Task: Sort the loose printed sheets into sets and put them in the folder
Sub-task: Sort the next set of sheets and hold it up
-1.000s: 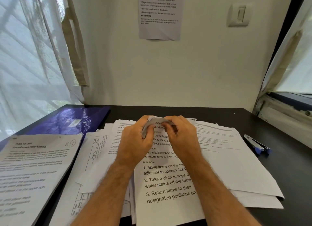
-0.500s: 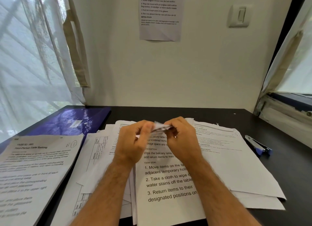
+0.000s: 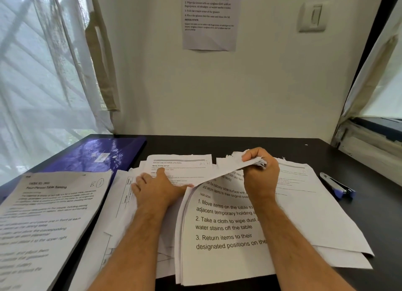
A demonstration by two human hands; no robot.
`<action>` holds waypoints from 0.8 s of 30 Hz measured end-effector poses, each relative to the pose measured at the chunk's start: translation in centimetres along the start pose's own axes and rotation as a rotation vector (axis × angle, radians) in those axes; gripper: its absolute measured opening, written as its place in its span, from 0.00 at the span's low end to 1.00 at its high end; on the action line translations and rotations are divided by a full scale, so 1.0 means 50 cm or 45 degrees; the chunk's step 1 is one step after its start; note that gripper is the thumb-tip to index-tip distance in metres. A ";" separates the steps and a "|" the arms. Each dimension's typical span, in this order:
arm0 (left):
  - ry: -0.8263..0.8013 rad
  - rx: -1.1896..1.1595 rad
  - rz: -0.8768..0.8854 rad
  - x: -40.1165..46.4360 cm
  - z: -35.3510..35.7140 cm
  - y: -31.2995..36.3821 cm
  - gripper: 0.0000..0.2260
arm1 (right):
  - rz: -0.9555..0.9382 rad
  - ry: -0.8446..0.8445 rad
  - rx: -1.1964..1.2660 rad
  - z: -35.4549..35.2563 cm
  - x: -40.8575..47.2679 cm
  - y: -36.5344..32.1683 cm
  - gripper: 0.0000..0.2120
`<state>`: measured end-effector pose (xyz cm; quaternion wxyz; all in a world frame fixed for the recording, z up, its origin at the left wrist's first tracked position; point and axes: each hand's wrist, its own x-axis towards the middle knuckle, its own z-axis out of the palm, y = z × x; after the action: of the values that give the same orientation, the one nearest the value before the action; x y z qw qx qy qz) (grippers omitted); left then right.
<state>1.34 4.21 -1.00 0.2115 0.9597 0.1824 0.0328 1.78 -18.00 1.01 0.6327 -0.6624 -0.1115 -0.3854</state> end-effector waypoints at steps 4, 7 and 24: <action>0.035 -0.023 -0.093 -0.003 -0.005 -0.003 0.50 | -0.069 -0.069 -0.080 0.004 -0.006 -0.006 0.05; 0.185 0.008 -0.137 -0.003 -0.013 -0.007 0.49 | -0.118 -0.160 -0.116 0.013 -0.014 -0.009 0.06; 0.719 -0.622 0.450 -0.032 -0.063 0.018 0.13 | -0.208 -0.269 -0.291 0.070 -0.024 -0.034 0.06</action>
<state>-0.30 4.12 2.27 0.3659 0.8510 0.0526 0.3730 1.20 -14.09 1.85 0.5048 -0.7555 -0.1862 -0.3738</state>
